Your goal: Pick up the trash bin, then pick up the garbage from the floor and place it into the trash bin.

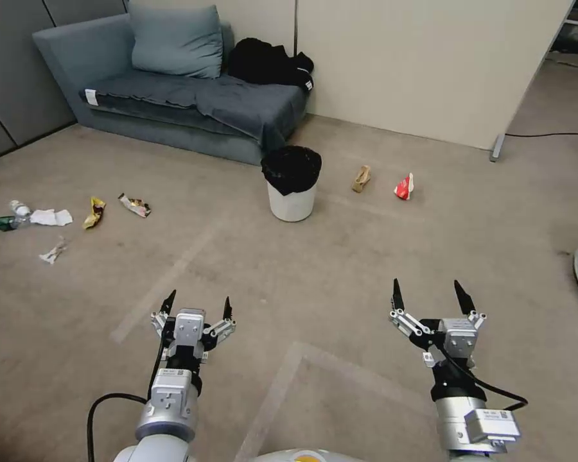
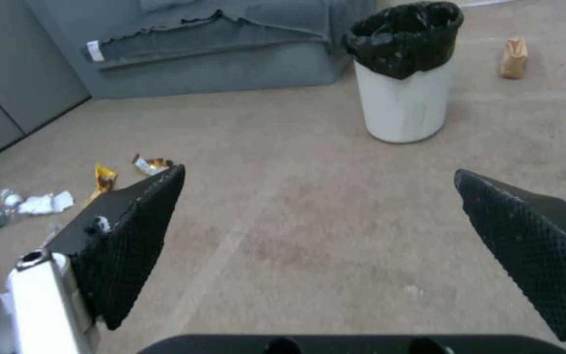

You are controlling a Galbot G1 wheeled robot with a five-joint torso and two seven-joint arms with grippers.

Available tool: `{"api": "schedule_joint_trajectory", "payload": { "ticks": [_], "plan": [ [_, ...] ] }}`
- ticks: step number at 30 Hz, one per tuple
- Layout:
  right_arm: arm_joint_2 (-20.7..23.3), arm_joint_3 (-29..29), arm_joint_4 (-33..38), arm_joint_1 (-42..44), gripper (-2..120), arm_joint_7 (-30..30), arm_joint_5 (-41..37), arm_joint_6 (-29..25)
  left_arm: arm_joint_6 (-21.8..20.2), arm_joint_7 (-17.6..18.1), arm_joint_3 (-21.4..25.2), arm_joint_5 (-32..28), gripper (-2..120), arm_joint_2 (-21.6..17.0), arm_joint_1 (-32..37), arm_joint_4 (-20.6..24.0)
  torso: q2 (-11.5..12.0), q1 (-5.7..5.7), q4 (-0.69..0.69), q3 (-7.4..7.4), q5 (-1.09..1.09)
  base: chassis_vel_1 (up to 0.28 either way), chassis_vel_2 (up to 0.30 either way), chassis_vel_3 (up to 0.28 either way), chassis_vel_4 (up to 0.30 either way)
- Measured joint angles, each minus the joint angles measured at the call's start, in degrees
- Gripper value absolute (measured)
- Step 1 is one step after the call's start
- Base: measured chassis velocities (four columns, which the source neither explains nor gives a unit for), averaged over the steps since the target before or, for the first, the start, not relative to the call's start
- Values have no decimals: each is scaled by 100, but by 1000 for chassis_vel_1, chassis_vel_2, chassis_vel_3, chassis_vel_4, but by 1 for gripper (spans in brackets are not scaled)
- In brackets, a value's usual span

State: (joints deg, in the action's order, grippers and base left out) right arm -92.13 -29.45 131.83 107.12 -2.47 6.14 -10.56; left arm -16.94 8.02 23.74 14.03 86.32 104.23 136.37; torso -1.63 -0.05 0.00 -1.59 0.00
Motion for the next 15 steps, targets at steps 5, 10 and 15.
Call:
{"api": "schedule_joint_trajectory", "payload": {
  "ticks": [5,10,15],
  "plan": [
    [0,-14,-3,-3,100,4,0,0,1,2,-2,4,100,0,-1,0,0,0,1,0,-1,-157,158,139,-155],
    [0,-34,-7,-9,100,6,0,-6,10,12,-3,25,100,5,-3,-10,0,0,0,0,0,-175,180,174,-163],
    [0,-45,-10,-11,100,7,0,-10,28,16,-8,58,100,10,6,-25,-1,0,0,0,1,-203,201,209,-202]
  ]
}}
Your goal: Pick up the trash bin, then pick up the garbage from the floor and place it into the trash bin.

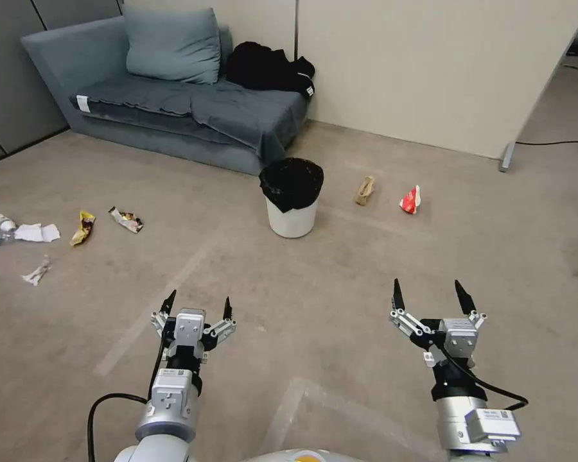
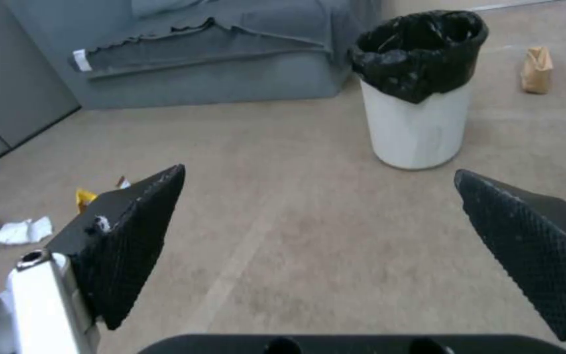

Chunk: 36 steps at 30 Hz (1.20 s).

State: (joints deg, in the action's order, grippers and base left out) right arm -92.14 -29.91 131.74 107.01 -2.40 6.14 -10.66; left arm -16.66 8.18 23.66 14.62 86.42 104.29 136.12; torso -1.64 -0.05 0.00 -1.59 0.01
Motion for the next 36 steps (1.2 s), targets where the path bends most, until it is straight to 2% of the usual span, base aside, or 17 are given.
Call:
{"api": "schedule_joint_trajectory", "payload": {
  "ticks": [36],
  "plan": [
    [0,-14,-50,-47,100,10,-14,-9,7,-8,-46,33,100,44,-28,-45,-1,0,0,1,-1,-233,235,237,-233]
  ]
}}
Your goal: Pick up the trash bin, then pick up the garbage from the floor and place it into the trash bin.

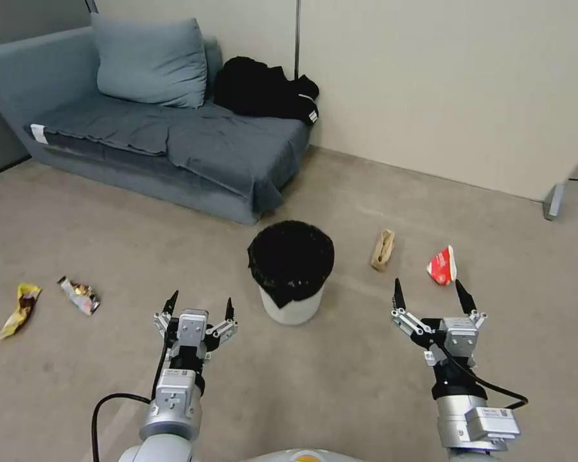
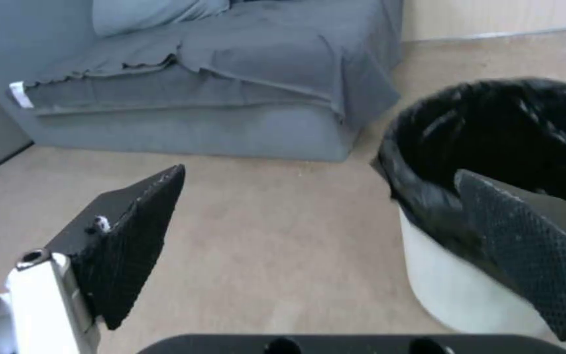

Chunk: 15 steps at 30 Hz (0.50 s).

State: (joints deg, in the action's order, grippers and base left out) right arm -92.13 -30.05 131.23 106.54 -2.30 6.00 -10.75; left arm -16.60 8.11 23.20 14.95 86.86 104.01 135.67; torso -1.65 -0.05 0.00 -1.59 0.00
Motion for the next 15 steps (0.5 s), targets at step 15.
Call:
{"api": "schedule_joint_trajectory", "payload": {
  "ticks": [15],
  "plan": [
    [0,-9,-15,9,100,12,23,-48,0,2,-7,4,100,-14,9,-2,0,0,-1,0,4,-231,233,242,-245]
  ]
}}
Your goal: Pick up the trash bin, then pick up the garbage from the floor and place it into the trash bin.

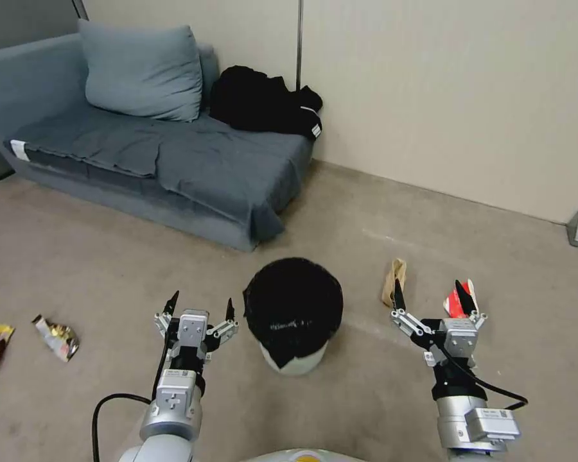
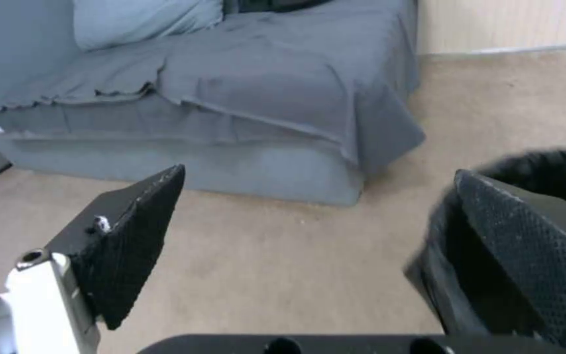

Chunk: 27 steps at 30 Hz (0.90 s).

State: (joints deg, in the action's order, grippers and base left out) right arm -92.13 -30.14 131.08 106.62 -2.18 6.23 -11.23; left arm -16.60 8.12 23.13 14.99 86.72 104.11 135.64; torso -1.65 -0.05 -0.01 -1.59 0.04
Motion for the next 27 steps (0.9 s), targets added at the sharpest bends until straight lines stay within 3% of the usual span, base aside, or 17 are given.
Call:
{"api": "schedule_joint_trajectory", "payload": {
  "ticks": [1,11,27],
  "plan": [
    [-1,1,0,0,100,9,4,-11,0,0,0,0,100,-3,3,-1,0,0,1,0,-7,-231,241,246,-250],
    [0,-25,-24,-11,100,69,-17,-122,1,7,2,1,100,-7,8,5,2,-2,1,-2,-2,-207,193,192,-204],
    [0,-23,-24,-8,100,79,-16,-127,1,13,-23,-6,100,-2,-16,5,1,0,1,0,-4,-7,9,2,-1]
  ]
}}
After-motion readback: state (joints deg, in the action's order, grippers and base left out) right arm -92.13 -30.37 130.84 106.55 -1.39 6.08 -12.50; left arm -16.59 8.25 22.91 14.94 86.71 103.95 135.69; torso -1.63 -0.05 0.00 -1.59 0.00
